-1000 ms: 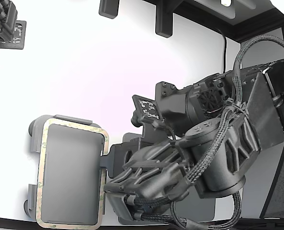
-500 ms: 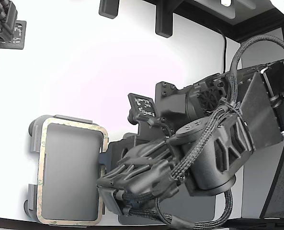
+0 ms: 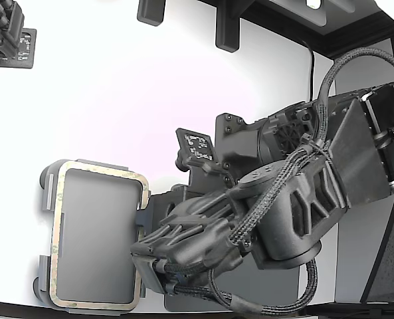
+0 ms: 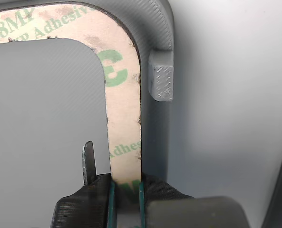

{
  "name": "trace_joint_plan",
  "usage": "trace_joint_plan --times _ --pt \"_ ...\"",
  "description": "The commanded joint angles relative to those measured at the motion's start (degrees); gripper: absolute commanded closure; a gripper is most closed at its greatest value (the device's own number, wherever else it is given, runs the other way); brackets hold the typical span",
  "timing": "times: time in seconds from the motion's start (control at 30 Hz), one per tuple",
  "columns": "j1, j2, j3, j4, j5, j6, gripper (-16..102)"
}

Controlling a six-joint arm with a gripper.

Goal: Move top rectangular frame to the holder.

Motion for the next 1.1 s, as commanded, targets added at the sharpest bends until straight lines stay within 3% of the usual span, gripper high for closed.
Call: trace_joint_plan --times 0.0,0.73,0.83,0.87,0.97,1.03,1.07 --pt "-0.97 1.93 -0.88 -0.26 -0.35 0.0 98" --pt "-1.05 2.37 0.88 -2.2 -0.53 -0.35 98" --pt "-1.05 2.64 1.05 -2.64 -0.35 -1.05 91" --pt "-1.05 2.64 1.14 -2.81 -0.26 -1.05 80" --pt "-1.05 2.9 1.32 -3.43 -0.62 -0.09 12" --pt "-1.05 2.9 0.88 -3.25 -0.7 -0.09 -14" --pt "-1.05 2.9 0.7 -3.25 -0.88 -0.09 -14"
